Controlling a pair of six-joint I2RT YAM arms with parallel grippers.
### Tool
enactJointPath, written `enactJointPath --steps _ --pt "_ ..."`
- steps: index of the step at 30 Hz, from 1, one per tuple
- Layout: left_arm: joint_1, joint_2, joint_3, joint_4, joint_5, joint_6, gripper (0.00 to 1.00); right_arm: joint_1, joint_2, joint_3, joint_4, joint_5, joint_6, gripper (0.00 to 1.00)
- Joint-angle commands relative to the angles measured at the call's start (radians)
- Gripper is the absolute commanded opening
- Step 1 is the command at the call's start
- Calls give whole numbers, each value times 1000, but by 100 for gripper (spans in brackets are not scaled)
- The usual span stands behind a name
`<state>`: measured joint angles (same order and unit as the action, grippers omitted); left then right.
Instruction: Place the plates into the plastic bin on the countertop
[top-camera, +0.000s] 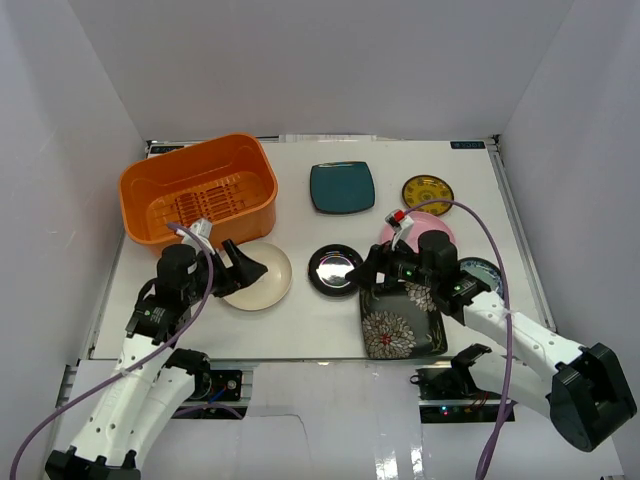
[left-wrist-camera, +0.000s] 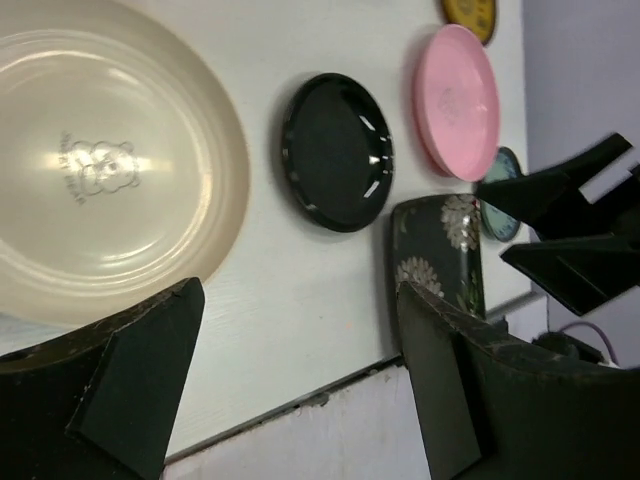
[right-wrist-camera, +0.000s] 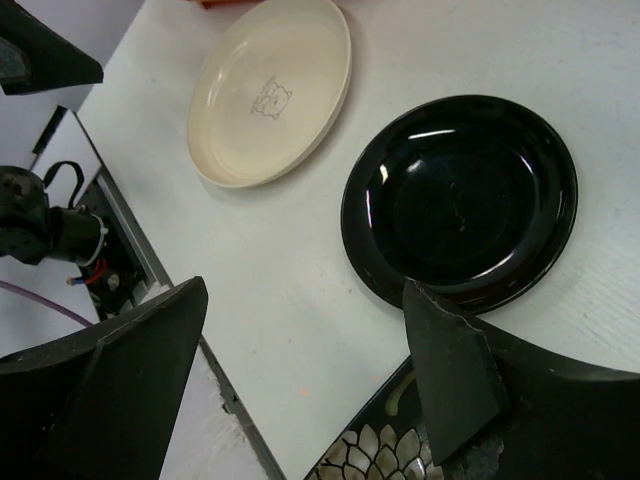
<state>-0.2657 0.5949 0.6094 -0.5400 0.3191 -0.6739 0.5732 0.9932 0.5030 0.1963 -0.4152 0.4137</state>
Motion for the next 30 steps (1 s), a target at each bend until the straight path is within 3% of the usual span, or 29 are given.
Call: enactJointPath --steps 1,4,6,10,15,19,25,29,30 --pt "2 9 12 -113 -161 -49 89 31 -14 28 -3 117 -62 85" --pt "2 32 53 -285 -304 -131 83 36 -33 14 -35 191 -87 83" --pt "2 40 58 -331 -421 -220 81 37 -56 3 -60 266 -79 79" --pt "2 95 44 -387 -512 -323 81 36 -87 -6 -107 493 -88 75" --pt "2 264 -19 -253 -538 -334 81 36 -91 68 -185 674 -179 64" --pt "2 402 -108 -131 -557 -346 75 30 19 140 -239 779 -278 63" --pt "0 445 -163 -5 -637 -354 60 -7 270 272 -273 754 -393 67" --pt "0 456 -197 55 -652 -345 48 -27 436 334 -275 701 -438 67" --pt "0 457 -201 64 -649 -343 40 -30 500 345 -275 690 -443 66"
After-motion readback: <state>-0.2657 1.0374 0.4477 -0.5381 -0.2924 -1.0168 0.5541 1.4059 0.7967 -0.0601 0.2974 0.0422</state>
